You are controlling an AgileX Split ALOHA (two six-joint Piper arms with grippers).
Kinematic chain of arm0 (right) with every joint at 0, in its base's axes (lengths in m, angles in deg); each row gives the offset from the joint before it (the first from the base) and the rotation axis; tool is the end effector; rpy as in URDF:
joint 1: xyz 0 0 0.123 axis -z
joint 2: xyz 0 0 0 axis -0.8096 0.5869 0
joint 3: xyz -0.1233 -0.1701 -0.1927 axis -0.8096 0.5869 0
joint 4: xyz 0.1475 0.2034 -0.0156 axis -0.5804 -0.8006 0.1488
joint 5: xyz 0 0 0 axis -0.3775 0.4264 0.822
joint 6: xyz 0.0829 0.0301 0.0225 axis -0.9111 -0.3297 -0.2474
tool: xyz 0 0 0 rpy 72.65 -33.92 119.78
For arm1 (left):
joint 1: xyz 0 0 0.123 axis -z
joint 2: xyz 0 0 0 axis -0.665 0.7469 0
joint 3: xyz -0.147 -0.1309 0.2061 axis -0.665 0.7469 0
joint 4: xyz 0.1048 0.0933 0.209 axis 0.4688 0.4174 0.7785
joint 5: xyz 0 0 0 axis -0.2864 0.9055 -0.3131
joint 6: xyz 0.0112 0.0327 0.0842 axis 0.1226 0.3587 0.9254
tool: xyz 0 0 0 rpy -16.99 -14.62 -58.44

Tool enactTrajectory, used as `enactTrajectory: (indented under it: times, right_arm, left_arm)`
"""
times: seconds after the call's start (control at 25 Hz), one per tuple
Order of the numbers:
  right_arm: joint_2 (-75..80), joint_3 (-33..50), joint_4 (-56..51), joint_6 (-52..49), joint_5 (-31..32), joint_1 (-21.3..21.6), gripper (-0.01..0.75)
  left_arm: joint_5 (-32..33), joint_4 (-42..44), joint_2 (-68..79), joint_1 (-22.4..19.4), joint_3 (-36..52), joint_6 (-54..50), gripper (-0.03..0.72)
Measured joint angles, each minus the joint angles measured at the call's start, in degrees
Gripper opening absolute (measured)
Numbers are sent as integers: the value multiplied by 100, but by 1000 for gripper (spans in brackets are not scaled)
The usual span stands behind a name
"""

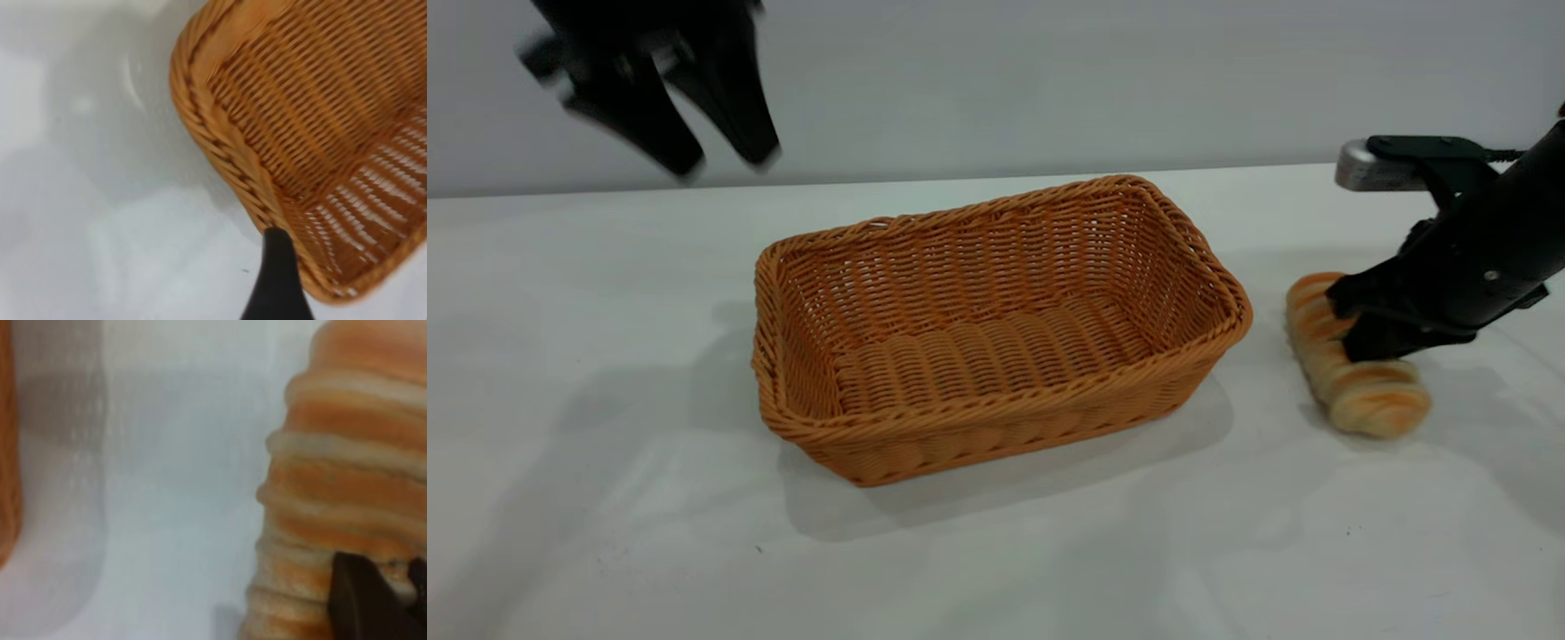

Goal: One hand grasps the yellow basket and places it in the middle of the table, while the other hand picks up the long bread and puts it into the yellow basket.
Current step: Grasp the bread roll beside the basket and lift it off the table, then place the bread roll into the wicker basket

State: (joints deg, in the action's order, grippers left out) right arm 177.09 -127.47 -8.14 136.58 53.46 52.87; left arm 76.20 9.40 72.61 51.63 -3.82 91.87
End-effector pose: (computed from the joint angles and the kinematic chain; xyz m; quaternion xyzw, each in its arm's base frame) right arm 0.3900 0.0260 0.0446 -0.0800 0.9659 0.0872 0.2301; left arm 0.4024 -0.0969 0.2351 0.1383 0.9652 -0.1510 0.1624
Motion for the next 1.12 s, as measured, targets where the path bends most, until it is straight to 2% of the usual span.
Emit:
enactTrajectory:
  times: [0.16, 0.28, 0.36, 0.44, 0.64, 0.8, 0.88, 1.04, 1.12]
  right_arm:
    - [-802, 5, 209, -127, 761, 338, 55]
    - [-1560, 5, 250, -141, 1304, 279, 51]
    - [-1872, 5, 250, -147, 1588, 29, 50]
    - [-1987, 5, 234, -147, 1661, -434, 50]
    - [-1633, -148, 17, -147, 973, -1642, 90]
    - [-1072, -638, -52, -147, 770, -2201, 214]
    - [-839, -847, -64, -164, 770, -2350, 317]
    - [-783, -1042, -24, -226, 925, -2407, 541]
    - [-1020, -1054, 241, -495, 1405, -2281, 620]
  left_arm:
    - [301, 190, -932, 0, 6, -1, 601]
    - [507, 275, -1601, 0, 6, -1, 593]
    - [650, 315, -1983, 0, 6, -22, 591]
    - [810, 352, -2354, 0, 6, -49, 590]
    - [1169, 368, -3080, 0, 6, -49, 588]
    - [1265, 399, -3496, 0, 12, -130, 588]
    - [1265, 444, -3641, 0, 12, -204, 588]
    - [1265, 484, -3849, 0, 12, -274, 588]
    - [1265, 560, -3954, 0, 48, -290, 587]
